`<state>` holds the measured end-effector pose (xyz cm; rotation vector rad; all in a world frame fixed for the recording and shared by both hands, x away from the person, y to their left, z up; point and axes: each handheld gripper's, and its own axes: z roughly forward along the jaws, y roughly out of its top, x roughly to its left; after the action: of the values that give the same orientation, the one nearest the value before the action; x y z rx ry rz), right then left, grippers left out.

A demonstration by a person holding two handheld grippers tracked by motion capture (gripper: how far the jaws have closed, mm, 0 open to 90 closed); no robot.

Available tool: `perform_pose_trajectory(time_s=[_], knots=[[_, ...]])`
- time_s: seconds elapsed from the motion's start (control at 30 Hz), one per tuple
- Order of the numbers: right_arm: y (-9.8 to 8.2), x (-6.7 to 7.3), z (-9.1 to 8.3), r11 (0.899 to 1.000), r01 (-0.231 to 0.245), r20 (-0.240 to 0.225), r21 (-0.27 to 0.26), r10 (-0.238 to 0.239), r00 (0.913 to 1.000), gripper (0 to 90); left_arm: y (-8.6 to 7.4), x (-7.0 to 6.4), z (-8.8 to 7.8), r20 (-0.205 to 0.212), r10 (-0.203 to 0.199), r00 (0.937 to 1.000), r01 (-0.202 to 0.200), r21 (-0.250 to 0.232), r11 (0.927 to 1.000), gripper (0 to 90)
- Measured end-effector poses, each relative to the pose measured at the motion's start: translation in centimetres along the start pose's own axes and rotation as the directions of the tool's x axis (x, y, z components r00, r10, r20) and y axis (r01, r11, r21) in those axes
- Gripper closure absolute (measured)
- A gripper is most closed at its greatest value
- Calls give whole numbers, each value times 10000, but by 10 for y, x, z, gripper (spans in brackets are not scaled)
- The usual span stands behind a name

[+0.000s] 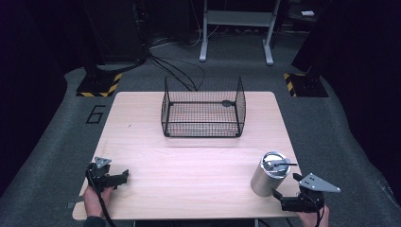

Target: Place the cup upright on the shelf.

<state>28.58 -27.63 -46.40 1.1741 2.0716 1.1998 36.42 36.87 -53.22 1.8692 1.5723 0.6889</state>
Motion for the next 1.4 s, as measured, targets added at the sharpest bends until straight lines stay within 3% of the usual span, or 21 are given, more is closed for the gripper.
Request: perform_pose_trajectory(time_s=[0.5, 0.77, 1.33, 1.4], knots=[[19, 11, 3, 9958, -68, -7, -917, 67, 10000, 0, 0, 0, 0, -3, 8, 10000, -8, -21, 10000, 3], [30, 17, 12, 9916, -101, 71, -1292, 111, 9999, 0, 0, 0, 0, 40, 29, 10000, -29, 18, 10000, 3], [32, 22, 28, 9808, -146, 570, -1943, 261, 9980, 2, 0, 0, 0, 27, 173, 9998, -173, 36, 9998, 3], [31, 22, 31, 9753, -197, 617, -2201, 341, 9975, 26, 0, 0, 0, 83, 47, 10000, -47, 37, 10000, 3]])
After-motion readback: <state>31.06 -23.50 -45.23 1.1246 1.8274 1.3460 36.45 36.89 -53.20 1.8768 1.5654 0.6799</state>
